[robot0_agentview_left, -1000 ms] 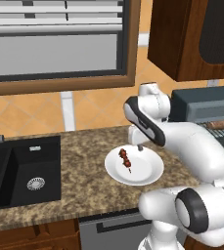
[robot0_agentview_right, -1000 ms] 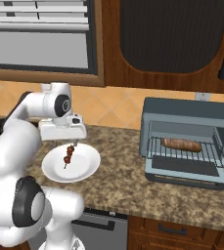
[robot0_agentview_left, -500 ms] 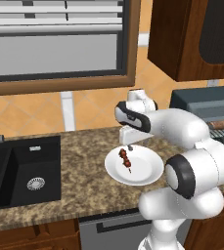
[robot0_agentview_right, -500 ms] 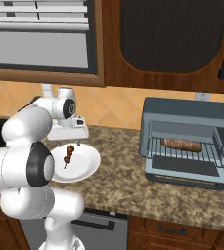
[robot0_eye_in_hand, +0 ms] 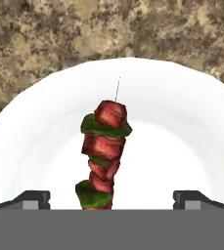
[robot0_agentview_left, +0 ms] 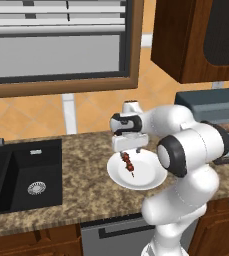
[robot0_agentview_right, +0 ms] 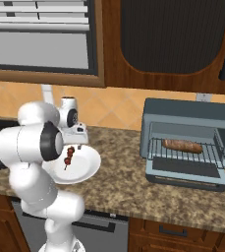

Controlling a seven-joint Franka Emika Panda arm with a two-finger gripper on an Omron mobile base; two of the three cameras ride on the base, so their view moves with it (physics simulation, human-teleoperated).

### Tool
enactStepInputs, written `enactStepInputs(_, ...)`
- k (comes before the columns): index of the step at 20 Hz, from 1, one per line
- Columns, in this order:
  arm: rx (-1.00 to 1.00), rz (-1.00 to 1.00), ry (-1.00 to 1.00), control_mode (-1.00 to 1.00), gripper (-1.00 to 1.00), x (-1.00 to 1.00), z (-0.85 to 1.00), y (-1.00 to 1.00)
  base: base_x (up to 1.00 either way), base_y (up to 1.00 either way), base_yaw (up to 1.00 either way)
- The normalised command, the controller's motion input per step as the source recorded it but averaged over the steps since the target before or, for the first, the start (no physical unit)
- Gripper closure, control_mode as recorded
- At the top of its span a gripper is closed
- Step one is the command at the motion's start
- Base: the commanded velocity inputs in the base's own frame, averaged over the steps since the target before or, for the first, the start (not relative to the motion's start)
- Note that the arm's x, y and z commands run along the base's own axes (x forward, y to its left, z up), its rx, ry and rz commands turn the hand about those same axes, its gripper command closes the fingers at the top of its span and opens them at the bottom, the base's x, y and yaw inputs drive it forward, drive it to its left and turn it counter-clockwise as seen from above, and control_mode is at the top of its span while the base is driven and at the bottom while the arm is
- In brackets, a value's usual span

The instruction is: Pick up the kebab skewer and baguette bread, and place them inside the toaster oven. Close the toaster oven door and start by setting the timer.

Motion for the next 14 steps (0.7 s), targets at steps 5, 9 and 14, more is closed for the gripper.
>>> enactStepInputs(5, 0.01, -0.04, 0.00, -1.00, -1.00, 0.24, -0.32, 0.00, 0.00, 0.00, 0.00)
enactStepInputs(9, 0.00, 0.00, 0.00, -1.00, -1.00, 0.06, -0.35, 0.00, 0.00, 0.00, 0.00)
enactStepInputs(14, 0.00, -0.01, 0.00, -1.00, -1.00, 0.07, -0.29, 0.05, 0.00, 0.00, 0.00)
